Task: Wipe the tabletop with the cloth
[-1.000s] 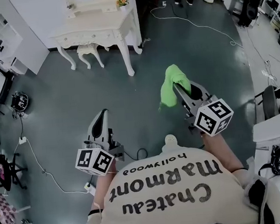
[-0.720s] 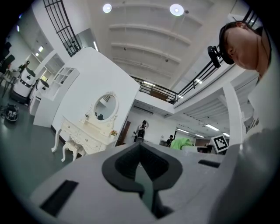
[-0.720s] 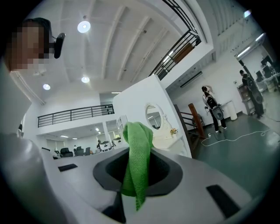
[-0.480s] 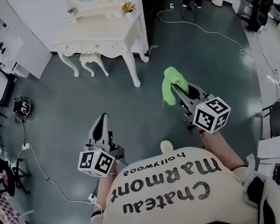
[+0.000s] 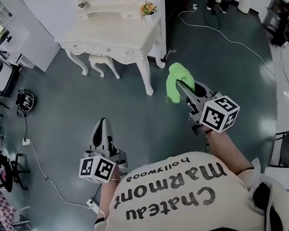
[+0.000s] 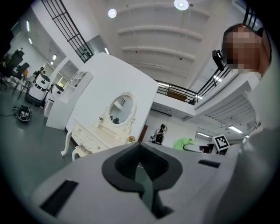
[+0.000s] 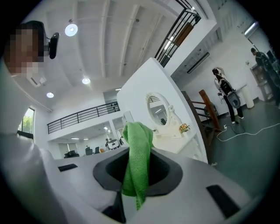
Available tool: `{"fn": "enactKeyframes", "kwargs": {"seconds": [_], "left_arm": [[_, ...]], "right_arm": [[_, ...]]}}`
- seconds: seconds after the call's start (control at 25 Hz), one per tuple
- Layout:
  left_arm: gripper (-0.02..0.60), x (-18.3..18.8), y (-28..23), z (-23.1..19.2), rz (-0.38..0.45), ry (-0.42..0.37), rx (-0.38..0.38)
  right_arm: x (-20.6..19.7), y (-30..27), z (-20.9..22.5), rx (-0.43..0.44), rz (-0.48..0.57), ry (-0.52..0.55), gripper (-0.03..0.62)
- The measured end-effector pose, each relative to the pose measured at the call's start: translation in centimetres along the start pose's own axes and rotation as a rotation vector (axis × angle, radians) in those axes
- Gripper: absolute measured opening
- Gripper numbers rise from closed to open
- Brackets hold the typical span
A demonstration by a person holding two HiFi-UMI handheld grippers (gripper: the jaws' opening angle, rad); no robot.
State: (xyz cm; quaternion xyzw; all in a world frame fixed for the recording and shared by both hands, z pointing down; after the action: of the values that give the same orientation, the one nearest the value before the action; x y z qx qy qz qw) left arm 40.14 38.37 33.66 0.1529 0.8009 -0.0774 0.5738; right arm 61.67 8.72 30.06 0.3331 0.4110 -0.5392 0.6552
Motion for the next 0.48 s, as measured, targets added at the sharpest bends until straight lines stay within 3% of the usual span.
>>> {"fn": "enactKeyframes", "kwargs": {"seconds": [0.16,0.32,0.48], "left_arm": [[0.006,0.4,-2.1,-3.5,0.028,-0.033,0.036],[0.007,1.0,-7.5,-8.1,-0.001,-0.031,-0.064],[0.006,3.1,-13.1,-13.6,-0.055,-0.035,-0.108]], "right_arm": [[-1.7,-4.4,2.2,-0.025,-0.026,-0.038,0.092],[-2.5,-9.5,4.3,-0.081,-0.029,-0.086,0.092],[-2.1,-15.3,4.2,-0.131,-0.031,-0.087,0.092]]}}
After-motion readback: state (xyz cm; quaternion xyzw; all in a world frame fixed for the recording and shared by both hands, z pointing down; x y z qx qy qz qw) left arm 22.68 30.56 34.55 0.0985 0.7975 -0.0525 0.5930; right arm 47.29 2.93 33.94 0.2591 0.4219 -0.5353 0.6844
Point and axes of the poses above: the fingertips, and each gripper's own axes: y backward along the fingers, z to its right, x out of its top, the point moved 9 cm from there along y, backward along the fingers, and after that the axes turned 4 degrees about -y, right-handed, at the moved point
